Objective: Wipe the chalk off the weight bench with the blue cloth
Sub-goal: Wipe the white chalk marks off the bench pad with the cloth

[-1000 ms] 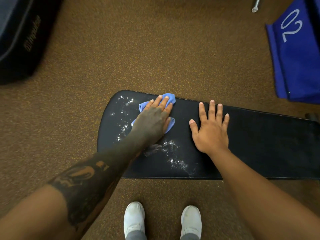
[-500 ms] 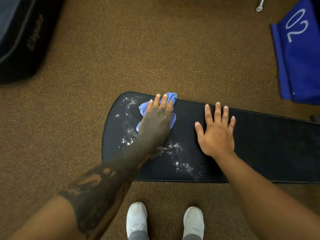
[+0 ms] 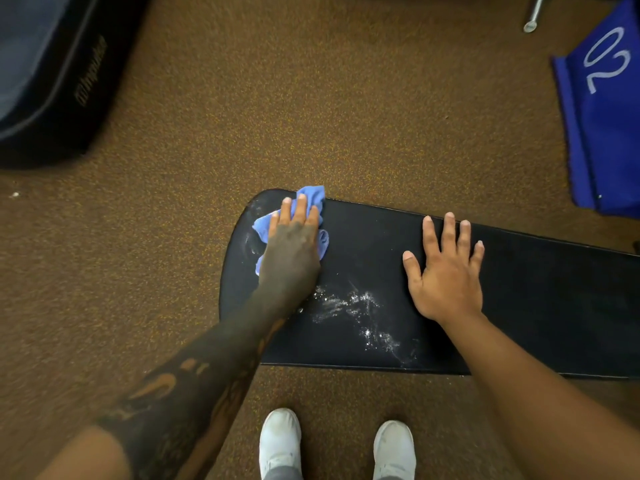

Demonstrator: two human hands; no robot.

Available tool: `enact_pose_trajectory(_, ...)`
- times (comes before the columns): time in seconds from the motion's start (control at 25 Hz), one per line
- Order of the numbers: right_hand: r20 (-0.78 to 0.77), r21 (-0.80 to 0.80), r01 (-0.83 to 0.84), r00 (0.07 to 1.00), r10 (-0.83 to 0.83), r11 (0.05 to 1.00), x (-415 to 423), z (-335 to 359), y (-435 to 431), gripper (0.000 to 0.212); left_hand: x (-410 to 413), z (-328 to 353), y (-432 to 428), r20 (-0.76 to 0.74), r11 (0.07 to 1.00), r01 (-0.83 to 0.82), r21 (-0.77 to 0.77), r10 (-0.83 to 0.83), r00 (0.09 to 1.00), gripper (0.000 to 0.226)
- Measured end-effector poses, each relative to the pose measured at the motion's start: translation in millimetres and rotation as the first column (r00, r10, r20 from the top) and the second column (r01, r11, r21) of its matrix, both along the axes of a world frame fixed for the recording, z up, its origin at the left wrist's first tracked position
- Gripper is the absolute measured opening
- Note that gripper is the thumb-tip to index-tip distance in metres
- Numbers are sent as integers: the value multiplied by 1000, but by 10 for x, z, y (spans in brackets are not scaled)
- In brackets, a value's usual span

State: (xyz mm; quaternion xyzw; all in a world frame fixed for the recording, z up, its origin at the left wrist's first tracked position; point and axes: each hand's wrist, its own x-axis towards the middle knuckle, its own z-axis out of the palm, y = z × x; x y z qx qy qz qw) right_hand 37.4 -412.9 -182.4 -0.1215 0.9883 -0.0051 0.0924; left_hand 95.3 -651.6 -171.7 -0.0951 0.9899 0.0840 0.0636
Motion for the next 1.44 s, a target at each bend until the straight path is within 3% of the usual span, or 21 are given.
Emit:
enact_pose_trajectory(0.12,-2,-12,-1,1000,1,1000,14,10,-1,70,-232,-10,-205,-24,997,50,-62,-52,998,50)
enact_pose_trajectory(0.4,-6,-16,-2,1000,2,1000,11,-3,10,70,-192,-32,-551,-106,966,-232,112,244,964,47)
enact_pose_trajectory(0.48,-2,-11,1,1000,-1,1000,7,-5,6,70,7,-6,-342,-86,957,-280,73,285,955,47)
enact_pose_trajectory(0.64,-6,-8,2,1000,-3,1000,11,-17,13,70,-36,-9,-140,-20,998,-57,-6,57,998,48)
enact_pose_trajectory(0.72,0,-17,-1,1000,1,1000,6,-15,14,70,-279,-42,-338,-47,998,-32,-52,29,998,47)
enact_pose_trajectory(0.84,-8,-20,1,1000,-1,1000,9,-28,13,69,-405,-61,-777,-44,962,-271,31,272,961,47)
enact_pose_trajectory(0.92,-5,-20,5,1000,-5,1000,6,-23,9,70,-170,-87,-744,-61,940,-336,64,339,939,50)
enact_pose_trajectory(1.08,-13,-9,6,1000,-6,1000,20,-11,-1,70,288,-29,-65,-10,988,-146,47,147,989,53)
enact_pose_trajectory(1.24,-13,-11,-2,1000,2,1000,18,-18,7,70,-12,6,-206,-49,993,117,17,-116,992,48)
enact_pose_trajectory(1.32,-16,-14,-7,1000,7,1000,19,-19,12,70,-95,-12,-453,-27,995,89,-34,-90,996,49)
enact_pose_trajectory(1.44,-9,-17,-8,1000,8,1000,9,-27,18,71,-21,-24,-586,-57,992,-120,37,122,991,52)
